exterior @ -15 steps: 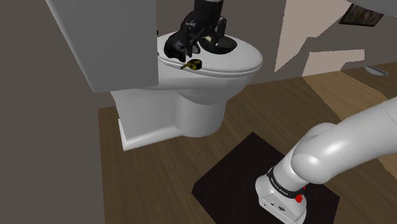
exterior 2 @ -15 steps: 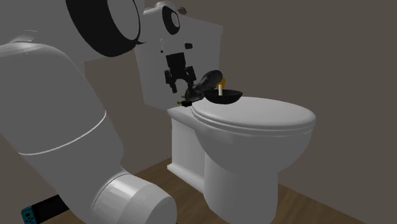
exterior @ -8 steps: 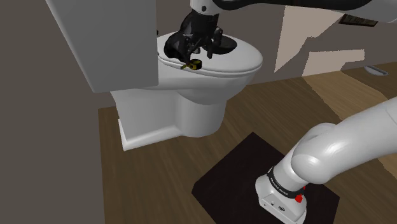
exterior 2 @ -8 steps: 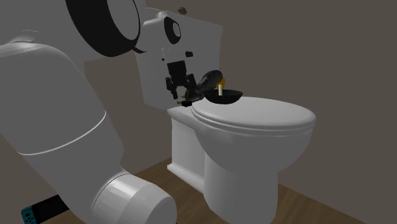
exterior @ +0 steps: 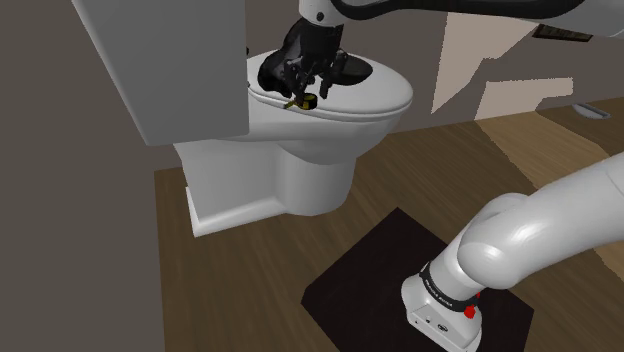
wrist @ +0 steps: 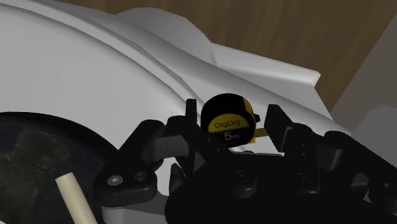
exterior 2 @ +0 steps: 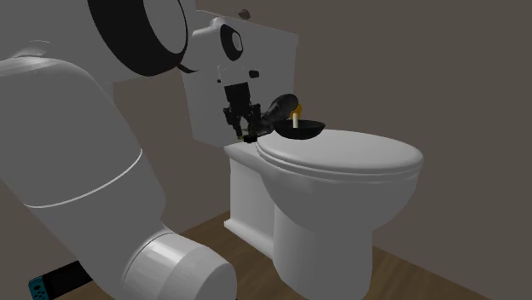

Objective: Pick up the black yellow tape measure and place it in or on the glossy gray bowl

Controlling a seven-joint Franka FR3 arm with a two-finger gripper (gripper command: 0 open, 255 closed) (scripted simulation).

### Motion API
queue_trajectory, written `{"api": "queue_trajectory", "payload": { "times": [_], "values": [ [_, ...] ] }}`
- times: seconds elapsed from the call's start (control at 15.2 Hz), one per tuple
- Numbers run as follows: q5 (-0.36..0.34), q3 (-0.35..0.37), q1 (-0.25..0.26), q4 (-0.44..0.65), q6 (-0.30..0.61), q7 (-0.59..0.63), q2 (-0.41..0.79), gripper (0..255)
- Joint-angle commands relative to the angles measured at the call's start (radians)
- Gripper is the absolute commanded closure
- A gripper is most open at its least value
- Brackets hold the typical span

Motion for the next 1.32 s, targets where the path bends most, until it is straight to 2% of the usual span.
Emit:
{"api": "queue_trajectory", "payload": {
  "times": [0.0, 0.53, 0.59, 0.79, 1.25],
  "values": [
    [0.0, 0.0, 0.0, 0.0, 0.0, 0.0, 0.0, 255],
    [-0.002, 0.002, 0.001, 0.01, -0.002, 0.003, -0.001, 255],
    [-0.002, 0.002, 0.001, 0.01, -0.002, 0.003, -0.001, 0],
    [-0.048, 0.0, 0.018, 0.427, -0.35, -0.272, 0.305, 0],
    [-0.036, -0.01, 0.008, 0.282, -0.246, -0.28, 0.261, 0]
  ]
}}
